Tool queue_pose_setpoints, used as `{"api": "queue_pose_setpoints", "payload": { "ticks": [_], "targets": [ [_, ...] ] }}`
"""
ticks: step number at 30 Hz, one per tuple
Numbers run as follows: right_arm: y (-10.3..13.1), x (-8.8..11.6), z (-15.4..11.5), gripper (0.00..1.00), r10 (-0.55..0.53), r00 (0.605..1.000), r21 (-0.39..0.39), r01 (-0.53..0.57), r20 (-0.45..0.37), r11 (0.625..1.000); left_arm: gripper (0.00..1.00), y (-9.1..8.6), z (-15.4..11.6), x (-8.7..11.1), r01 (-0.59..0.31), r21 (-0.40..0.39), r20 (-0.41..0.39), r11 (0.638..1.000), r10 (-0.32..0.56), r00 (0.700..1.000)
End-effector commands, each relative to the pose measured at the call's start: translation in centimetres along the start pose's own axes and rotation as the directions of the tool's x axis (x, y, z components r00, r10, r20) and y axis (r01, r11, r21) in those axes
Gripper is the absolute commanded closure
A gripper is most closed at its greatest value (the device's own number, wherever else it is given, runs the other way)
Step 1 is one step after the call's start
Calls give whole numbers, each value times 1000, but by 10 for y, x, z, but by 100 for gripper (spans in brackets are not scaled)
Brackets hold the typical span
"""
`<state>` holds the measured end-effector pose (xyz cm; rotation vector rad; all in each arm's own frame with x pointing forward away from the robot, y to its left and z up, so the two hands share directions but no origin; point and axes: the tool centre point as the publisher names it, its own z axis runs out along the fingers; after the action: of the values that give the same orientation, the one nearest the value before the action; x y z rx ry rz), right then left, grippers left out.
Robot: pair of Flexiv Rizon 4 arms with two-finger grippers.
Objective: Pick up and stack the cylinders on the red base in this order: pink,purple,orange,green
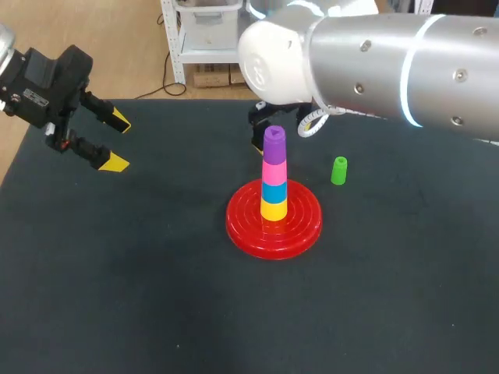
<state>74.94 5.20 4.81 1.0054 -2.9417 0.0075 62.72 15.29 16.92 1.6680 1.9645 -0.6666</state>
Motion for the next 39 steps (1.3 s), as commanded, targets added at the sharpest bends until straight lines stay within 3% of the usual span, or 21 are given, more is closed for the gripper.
{"api": "queue_pose_setpoints", "payload": {
  "ticks": [1, 10, 11, 13, 21, 39],
  "targets": [
    [2, -2, 5, 0, 3, 1000, 0, -3, 6, 1000, 0, 0, 0, 1, -2, -2, 2, 1000, 2, 1000],
    [0, -12, 9, 2, 15, 999, 1, -15, 31, 1000, 0, 0, 0, 1, -2, -2, 2, 1000, 2, 1000],
    [-1, -12, 9, 16, 17, 999, 0, -17, 33, 1000, 0, 0, 0, 1, -2, -2, 2, 1000, 2, 1000],
    [-1, -13, 8, 24, 22, 999, -4, -22, 39, 1000, 0, 0, 0, 1, -2, -2, 2, 1000, 2, 1000],
    [-3, -11, 15, 40, 37, 998, -7, -37, 47, 999, 0, 0, 0, 1, -2, -2, 2, 1000, 2, 1000],
    [-9, -21, 22, 52, 45, 997, -6, -45, 57, 999, 0, 0, 0, 1, -2, -2, 2, 1000, 2, 1000]
  ]
}}
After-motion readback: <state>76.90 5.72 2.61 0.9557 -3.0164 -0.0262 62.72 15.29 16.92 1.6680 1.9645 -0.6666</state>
